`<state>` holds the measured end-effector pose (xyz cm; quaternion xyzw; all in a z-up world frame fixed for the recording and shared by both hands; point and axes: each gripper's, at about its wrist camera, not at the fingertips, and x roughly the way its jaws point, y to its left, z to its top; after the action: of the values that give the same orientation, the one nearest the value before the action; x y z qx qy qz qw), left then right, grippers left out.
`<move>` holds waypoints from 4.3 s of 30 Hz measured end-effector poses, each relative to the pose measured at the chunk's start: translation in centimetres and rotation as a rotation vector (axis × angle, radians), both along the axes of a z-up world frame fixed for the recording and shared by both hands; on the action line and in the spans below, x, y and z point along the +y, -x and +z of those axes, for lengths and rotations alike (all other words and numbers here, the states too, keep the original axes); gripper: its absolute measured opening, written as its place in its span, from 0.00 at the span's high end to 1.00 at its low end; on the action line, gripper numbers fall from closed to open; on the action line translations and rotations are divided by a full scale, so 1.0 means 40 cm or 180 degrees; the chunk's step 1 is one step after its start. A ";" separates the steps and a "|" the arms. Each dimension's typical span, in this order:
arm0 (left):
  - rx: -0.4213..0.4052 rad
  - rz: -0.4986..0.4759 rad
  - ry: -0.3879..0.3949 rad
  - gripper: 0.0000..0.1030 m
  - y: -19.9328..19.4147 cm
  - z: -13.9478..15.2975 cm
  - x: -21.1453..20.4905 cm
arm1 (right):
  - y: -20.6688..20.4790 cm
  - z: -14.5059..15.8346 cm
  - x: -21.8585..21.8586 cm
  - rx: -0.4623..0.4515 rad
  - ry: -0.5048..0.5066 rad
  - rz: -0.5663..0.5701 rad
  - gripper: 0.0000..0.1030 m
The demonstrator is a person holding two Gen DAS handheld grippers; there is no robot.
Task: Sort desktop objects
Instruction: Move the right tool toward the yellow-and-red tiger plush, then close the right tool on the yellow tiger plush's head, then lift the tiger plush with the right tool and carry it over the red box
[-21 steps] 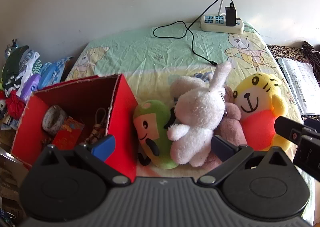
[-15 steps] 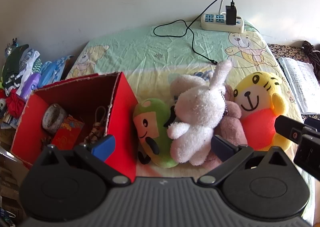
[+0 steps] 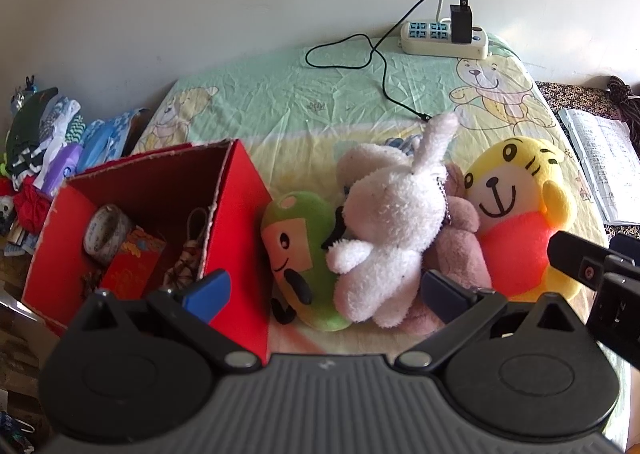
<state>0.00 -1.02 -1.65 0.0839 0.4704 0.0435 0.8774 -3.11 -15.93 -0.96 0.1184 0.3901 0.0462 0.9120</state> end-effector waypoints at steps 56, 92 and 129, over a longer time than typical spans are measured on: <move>0.0267 -0.0950 0.0525 0.01 -0.109 -0.079 -0.149 | -0.174 -0.125 -0.180 0.0261 -0.0541 -0.0067 0.41; 0.0540 -0.1687 0.0820 0.38 -0.105 -0.142 -0.292 | -0.148 -0.159 -0.261 0.0392 -0.1150 0.0041 0.73; -0.0727 -0.1534 0.1131 0.54 0.150 0.141 0.038 | 0.041 0.121 0.008 -0.0883 -0.0986 0.0798 0.76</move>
<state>-6.01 0.50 3.99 0.0330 0.3357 -0.2393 0.9105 -4.77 -15.61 3.89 0.2001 0.2610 0.2341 0.9149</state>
